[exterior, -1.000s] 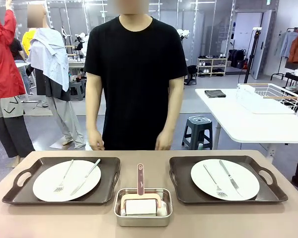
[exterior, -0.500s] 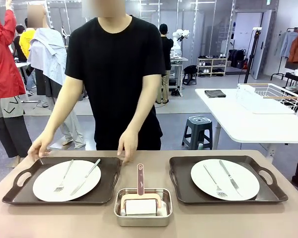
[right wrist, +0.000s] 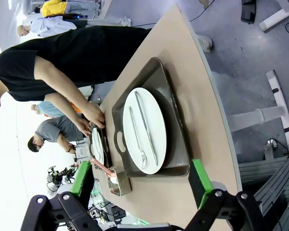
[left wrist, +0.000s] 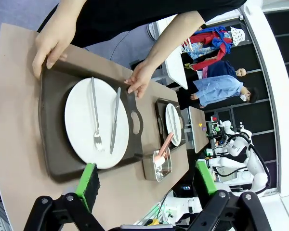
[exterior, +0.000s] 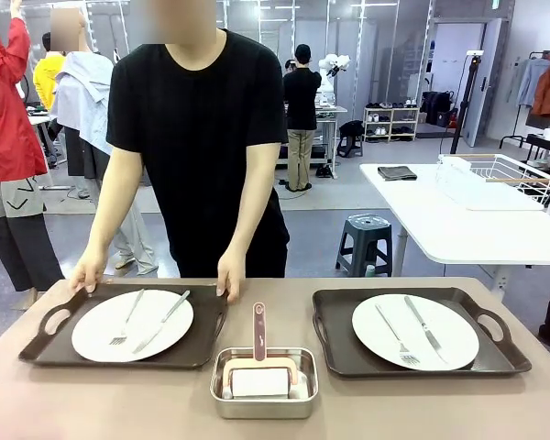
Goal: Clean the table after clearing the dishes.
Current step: When the left (or right) Handle tray is removed, use the left hand (or right hand) to clean the left (or right) side of the table with the Lint Roller.
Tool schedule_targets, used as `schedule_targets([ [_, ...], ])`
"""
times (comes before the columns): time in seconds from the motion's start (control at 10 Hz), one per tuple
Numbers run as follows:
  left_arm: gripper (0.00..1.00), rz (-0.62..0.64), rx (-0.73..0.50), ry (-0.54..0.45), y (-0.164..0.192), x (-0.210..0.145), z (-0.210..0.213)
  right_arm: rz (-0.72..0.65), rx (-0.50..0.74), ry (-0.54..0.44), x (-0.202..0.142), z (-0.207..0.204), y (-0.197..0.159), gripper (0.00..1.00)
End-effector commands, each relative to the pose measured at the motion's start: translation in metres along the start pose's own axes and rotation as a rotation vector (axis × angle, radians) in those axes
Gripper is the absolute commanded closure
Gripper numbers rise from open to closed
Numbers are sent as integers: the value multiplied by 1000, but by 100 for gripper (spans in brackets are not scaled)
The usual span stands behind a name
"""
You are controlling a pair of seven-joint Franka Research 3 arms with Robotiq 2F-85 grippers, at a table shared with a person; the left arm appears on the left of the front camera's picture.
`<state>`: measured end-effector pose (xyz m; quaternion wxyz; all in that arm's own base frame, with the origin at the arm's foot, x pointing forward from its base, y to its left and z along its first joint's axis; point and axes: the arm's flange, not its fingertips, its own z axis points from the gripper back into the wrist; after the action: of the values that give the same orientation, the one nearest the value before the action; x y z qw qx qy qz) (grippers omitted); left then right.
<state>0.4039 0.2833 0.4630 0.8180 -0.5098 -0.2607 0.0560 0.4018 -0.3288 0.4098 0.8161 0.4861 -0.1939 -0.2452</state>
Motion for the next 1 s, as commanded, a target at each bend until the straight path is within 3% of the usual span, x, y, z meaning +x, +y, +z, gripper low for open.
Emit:
schedule_targets([
  [0.0,0,-8,-2,-3,0,-1,3,3,3,-4,0,2,2,0],
  [0.9,0,-8,-2,-3,0,-1,3,3,3,-4,0,2,2,0],
])
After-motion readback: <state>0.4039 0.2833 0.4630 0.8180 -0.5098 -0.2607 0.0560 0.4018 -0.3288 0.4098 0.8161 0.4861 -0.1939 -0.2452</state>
